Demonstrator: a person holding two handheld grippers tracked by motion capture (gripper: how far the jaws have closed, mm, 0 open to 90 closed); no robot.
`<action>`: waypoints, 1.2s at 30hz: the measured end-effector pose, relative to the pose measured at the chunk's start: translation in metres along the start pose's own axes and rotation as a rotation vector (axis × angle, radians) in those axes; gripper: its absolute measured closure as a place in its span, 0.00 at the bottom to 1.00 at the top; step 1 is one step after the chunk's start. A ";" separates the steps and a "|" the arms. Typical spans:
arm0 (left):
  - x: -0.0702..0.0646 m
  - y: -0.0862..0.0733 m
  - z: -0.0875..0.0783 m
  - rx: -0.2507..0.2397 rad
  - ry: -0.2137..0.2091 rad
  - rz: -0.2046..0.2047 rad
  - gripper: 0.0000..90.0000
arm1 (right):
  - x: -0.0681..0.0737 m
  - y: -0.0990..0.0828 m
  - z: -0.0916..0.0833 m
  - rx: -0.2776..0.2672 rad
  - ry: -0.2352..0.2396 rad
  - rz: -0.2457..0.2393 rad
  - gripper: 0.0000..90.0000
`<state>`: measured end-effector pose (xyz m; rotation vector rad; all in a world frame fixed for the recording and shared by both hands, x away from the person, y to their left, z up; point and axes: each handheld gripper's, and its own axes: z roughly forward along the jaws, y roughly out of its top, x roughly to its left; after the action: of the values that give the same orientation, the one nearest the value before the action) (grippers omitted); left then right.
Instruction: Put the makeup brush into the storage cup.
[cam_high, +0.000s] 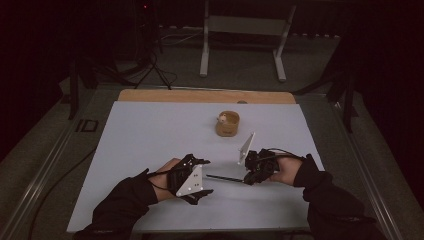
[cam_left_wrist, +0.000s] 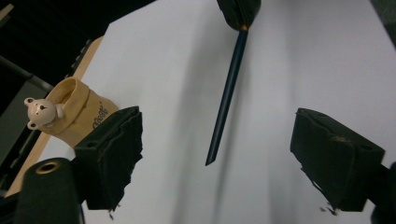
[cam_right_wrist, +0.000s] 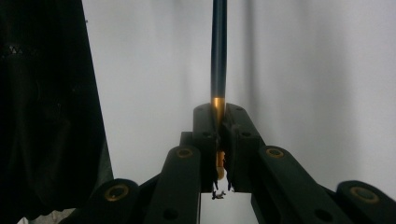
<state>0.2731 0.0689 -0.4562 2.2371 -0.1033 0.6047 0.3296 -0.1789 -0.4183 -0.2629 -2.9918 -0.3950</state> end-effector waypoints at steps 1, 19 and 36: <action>0.000 0.000 0.001 0.010 0.004 0.020 0.23 | 0.000 0.000 0.000 0.000 -0.001 -0.006 0.93; -0.011 0.008 0.018 0.107 0.087 0.217 0.43 | 0.001 0.007 -0.006 0.006 -0.007 -0.017 0.93; -0.019 0.005 0.024 0.167 0.137 0.377 0.73 | 0.001 0.009 -0.007 0.010 0.004 -0.012 0.93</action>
<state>0.2640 0.0462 -0.4754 2.3458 -0.4249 0.9989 0.3306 -0.1721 -0.4096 -0.2434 -2.9919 -0.3819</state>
